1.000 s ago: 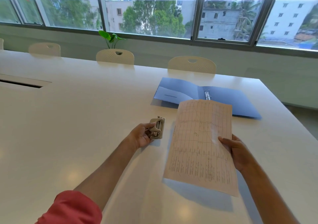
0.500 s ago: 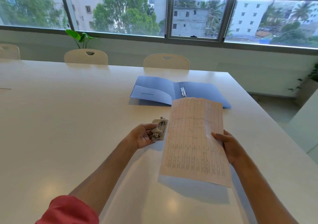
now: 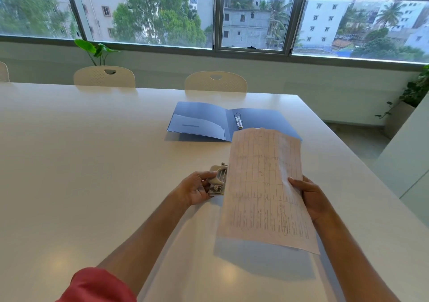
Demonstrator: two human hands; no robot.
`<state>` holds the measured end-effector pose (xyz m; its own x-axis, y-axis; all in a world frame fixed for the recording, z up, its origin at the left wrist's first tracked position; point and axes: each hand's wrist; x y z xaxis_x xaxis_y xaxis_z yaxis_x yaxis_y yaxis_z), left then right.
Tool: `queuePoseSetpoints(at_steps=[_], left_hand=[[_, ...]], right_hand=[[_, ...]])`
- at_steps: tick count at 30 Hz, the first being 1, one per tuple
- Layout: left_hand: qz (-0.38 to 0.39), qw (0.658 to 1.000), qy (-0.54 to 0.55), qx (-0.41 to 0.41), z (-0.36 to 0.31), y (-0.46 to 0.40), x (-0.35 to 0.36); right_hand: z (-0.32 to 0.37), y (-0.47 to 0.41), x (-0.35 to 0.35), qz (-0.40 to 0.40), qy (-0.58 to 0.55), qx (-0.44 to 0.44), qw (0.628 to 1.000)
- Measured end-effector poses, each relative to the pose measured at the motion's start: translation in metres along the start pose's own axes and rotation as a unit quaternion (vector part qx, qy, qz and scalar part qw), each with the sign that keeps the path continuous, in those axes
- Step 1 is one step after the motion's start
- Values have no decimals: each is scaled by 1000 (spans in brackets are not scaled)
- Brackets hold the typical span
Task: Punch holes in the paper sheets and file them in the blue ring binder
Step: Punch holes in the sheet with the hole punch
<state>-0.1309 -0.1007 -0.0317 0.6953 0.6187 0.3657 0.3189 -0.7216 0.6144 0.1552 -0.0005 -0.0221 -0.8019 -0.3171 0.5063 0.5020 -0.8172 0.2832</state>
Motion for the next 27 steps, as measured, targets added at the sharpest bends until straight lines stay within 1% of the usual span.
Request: queuePoseSetpoints(at_steps=[5,15,21,27], left_hand=[[22,1000,1,-2,2,7,3],[12,998,57,-9,-3,7,-4],[5,998,62,3,-7,10,-9],[6,999,53,9,-8,14,-13]], right_hand=[[-5,-3,-1,5,-7,18,1000],[-8,-8,0,-40,94,23,994],[-7,-7,5,-78,151,15,985],[-1,-4,4,-89,193,11,977]])
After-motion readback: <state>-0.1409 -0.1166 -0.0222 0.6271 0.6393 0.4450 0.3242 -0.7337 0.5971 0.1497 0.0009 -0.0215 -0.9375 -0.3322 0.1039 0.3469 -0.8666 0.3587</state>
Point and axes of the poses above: each hand's wrist, its own y-axis away from the middle knuckle, its own x-axis out of the palm, z = x × y, and after that the axes turned 12 degrees about -z, right-handed
